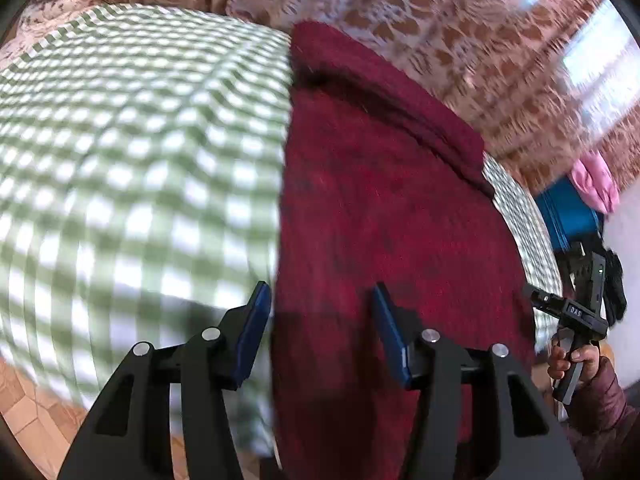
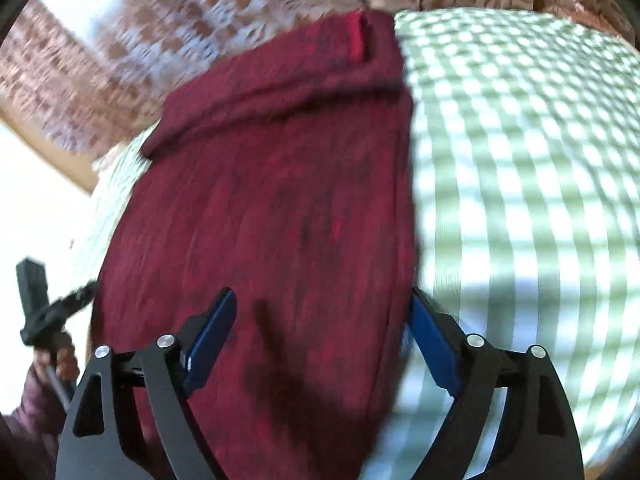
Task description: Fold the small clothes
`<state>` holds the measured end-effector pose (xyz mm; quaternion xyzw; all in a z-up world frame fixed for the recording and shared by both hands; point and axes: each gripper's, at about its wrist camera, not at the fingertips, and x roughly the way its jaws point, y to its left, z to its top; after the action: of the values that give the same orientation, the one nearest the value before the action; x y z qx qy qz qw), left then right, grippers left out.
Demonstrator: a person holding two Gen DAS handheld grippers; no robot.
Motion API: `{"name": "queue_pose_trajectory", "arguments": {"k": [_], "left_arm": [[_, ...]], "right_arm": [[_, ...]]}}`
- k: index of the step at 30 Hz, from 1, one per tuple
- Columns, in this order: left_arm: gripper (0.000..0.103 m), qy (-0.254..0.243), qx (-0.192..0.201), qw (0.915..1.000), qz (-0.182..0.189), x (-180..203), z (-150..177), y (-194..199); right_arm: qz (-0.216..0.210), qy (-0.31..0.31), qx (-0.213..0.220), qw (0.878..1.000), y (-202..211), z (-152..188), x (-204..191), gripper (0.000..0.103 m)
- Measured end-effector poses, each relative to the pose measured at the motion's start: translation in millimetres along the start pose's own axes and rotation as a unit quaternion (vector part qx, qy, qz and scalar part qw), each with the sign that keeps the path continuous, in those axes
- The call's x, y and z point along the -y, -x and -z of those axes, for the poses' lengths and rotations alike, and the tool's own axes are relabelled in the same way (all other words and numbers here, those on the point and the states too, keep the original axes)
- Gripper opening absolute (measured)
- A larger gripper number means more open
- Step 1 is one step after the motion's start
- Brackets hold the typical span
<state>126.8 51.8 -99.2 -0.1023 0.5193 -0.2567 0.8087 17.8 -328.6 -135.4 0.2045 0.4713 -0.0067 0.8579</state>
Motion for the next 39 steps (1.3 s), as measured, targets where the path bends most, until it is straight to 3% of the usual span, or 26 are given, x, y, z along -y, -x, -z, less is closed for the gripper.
{"name": "queue_pose_trajectory", "arguments": {"k": [5,7,9,11,14,19,23,29,32,35,37,39], "left_arm": [[0.044,0.0,-0.047,0.9988,0.014,0,48,7],[0.027,0.001,-0.055,0.9983,0.017,0,61,9],[0.019,-0.004,-0.051,0.9984,0.026,2,65,17],[0.017,-0.009,-0.036,0.9984,0.043,3,65,32],[0.016,0.021,-0.011,0.9959,0.088,-3,55,51],[0.016,0.028,0.038,0.9883,0.145,10,18,69],[0.016,0.032,0.062,0.9836,0.166,20,-28,63],[0.016,0.051,0.054,0.9879,0.136,30,-107,19],[0.019,0.069,0.041,0.9896,0.119,28,-128,-5],[0.034,0.097,0.02,0.9889,0.111,20,-142,-27],[0.054,0.121,0.011,0.985,0.122,12,-151,-36],[0.069,0.16,0.013,0.9745,0.157,0,-155,-36]], "right_arm": [[-0.041,-0.006,-0.075,0.996,12,68,-8,0.06],[-0.045,-0.007,-0.081,0.996,13,83,-8,0.051],[-0.047,-0.013,-0.084,0.995,11,88,-10,0.035],[-0.051,0.006,-0.092,0.994,11,86,-17,0.026],[-0.095,0.012,-0.064,0.993,35,72,-23,0.021],[-0.153,-0.024,0.023,0.988,64,33,-26,0.021],[-0.171,-0.065,0.073,0.98,66,-2,-19,0.021],[-0.147,-0.118,0.087,0.978,36,-56,2,0.021],[-0.137,-0.138,0.075,0.978,22,-72,13,0.021],[-0.128,-0.155,0.063,0.978,5,-90,18,0.022],[-0.126,-0.16,0.061,0.977,-2,-97,25,0.029],[-0.151,-0.179,0.059,0.97,-7,-104,31,0.064]]}}
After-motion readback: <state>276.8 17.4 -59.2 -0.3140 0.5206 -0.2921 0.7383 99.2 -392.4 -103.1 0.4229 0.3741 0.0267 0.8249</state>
